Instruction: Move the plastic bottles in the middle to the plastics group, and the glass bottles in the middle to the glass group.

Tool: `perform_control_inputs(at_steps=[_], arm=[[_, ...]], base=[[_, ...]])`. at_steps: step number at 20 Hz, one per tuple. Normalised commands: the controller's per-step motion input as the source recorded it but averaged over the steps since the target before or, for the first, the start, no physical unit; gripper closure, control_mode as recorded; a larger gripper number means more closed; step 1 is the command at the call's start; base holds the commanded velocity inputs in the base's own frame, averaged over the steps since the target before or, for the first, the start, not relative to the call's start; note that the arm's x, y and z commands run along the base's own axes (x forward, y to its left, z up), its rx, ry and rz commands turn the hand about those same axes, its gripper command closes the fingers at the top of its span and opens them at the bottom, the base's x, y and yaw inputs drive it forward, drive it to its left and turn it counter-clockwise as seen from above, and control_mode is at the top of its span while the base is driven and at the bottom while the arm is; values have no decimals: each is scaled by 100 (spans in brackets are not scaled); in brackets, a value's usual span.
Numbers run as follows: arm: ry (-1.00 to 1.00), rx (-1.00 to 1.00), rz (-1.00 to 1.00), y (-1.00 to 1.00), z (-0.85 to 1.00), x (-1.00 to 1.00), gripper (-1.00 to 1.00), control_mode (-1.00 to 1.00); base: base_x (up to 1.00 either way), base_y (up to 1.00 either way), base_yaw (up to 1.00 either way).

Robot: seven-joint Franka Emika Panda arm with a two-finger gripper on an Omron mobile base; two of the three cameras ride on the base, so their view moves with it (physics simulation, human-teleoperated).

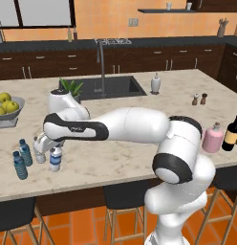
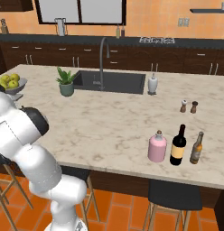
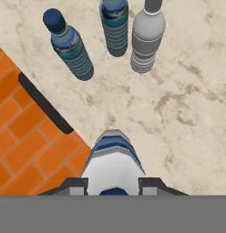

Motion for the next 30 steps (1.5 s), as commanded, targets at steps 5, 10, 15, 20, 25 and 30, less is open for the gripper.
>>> perform_control_inputs(at_steps=[5,10,15,20,25,30], arm=[[12,-10,0,32,0,18,100,-100],[5,-3,0,24,-7,17,100,-100],[-3,0,0,1,-46,30,100,-100],[-15,0,0,0,-23,13,100,-100],[-16,1,0,0,-18,0,100,-100],[-2,8,0,1,-2,-3,100,-100]], base=[[0,0,0],[0,0,0],[0,0,0],[0,0,0],[0,0,0],[0,0,0]])
